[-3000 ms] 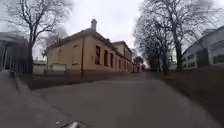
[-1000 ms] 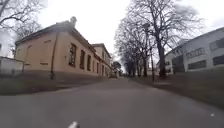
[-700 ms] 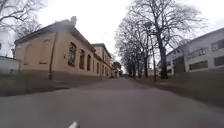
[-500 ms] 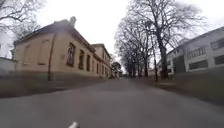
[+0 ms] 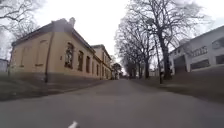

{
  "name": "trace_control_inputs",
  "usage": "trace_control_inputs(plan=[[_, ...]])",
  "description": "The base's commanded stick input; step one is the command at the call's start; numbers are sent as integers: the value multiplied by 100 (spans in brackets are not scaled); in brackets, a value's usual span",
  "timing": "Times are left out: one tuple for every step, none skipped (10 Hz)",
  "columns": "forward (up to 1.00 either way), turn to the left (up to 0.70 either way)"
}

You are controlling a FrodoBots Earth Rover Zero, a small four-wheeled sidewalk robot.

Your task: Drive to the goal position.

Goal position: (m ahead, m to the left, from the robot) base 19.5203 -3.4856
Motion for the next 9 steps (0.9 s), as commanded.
trace_control_inputs(plan=[[100,-18],[100,-40],[100,-40],[100,-40],[100,-37],[100,-32],[100,-26],[100,-21],[100,-15]])
